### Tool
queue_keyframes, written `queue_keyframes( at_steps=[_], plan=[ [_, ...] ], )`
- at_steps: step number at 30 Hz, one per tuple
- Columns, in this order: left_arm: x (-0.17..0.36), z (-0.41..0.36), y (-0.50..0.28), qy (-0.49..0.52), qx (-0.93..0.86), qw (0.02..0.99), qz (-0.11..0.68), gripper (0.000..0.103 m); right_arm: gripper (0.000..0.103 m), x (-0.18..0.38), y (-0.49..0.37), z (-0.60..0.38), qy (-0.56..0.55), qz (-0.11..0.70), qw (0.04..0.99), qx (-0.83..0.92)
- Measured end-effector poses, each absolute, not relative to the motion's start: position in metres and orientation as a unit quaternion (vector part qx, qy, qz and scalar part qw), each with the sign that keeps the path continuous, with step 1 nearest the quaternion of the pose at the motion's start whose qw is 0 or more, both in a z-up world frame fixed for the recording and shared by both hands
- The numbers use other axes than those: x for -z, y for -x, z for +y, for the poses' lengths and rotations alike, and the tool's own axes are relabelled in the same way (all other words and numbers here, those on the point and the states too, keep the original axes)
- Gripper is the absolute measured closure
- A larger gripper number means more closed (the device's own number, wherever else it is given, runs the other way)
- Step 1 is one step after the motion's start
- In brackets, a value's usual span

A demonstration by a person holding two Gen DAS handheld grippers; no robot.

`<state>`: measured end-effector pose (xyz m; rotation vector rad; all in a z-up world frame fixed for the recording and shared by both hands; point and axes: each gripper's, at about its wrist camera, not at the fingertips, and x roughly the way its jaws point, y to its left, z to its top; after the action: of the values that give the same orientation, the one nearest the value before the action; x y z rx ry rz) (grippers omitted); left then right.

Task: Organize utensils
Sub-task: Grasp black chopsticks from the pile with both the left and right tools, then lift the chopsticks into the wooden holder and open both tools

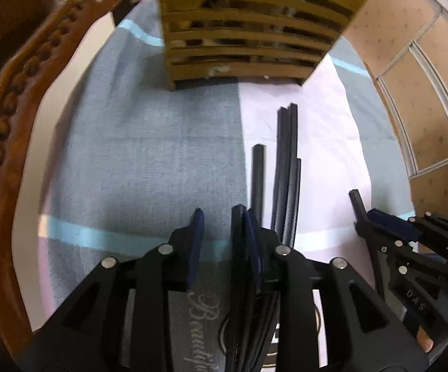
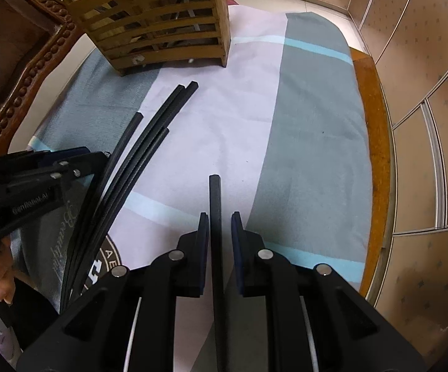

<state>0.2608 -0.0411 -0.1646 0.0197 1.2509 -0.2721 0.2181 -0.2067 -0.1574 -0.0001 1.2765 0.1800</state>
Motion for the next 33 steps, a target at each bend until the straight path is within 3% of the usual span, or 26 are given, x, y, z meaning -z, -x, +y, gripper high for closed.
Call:
queue_keyframes(
  at_steps=[2,6,11,16,21,23,24,25,26,33],
  plan=[
    [0.166,-0.047,-0.262,-0.030,0.119,0.804,0.581,0.076,0.088,0.158,-0.219,-0.207,0.001,0.594,0.800,-0.083],
    [0.166,-0.033,-0.262,-0.022,0.111,0.802,0.586,0.089,0.088,0.157,-0.219,-0.209,0.003,0.592,0.801,-0.083],
    [0.165,-0.010,-0.262,0.006,0.104,0.798,0.593,0.089,0.088,0.158,-0.223,-0.208,0.009,0.592,0.802,-0.079],
    [0.166,-0.028,-0.263,-0.030,0.099,0.801,0.590,0.081,0.088,0.159,-0.237,-0.194,0.046,0.593,0.802,-0.061],
    [0.167,-0.035,-0.266,-0.039,0.095,0.800,0.591,0.081,0.088,0.160,-0.245,-0.184,0.077,0.597,0.797,-0.054],
    [0.168,-0.037,-0.267,-0.039,0.094,0.800,0.592,0.081,0.094,0.161,-0.246,-0.181,0.082,0.598,0.795,-0.059],
    [0.168,-0.037,-0.269,-0.036,0.094,0.799,0.593,0.082,0.094,0.161,-0.246,-0.181,0.081,0.599,0.795,-0.061],
    [0.168,-0.035,-0.269,-0.032,0.094,0.798,0.594,0.093,0.095,0.161,-0.247,-0.181,0.081,0.599,0.795,-0.060],
    [0.168,-0.036,-0.270,-0.025,0.097,0.796,0.597,0.095,0.095,0.160,-0.247,-0.182,0.076,0.598,0.795,-0.061],
    [0.127,-0.035,-0.257,-0.002,0.110,0.823,0.557,0.096,0.096,0.117,-0.229,-0.174,0.053,0.557,0.825,-0.076]
  ],
)
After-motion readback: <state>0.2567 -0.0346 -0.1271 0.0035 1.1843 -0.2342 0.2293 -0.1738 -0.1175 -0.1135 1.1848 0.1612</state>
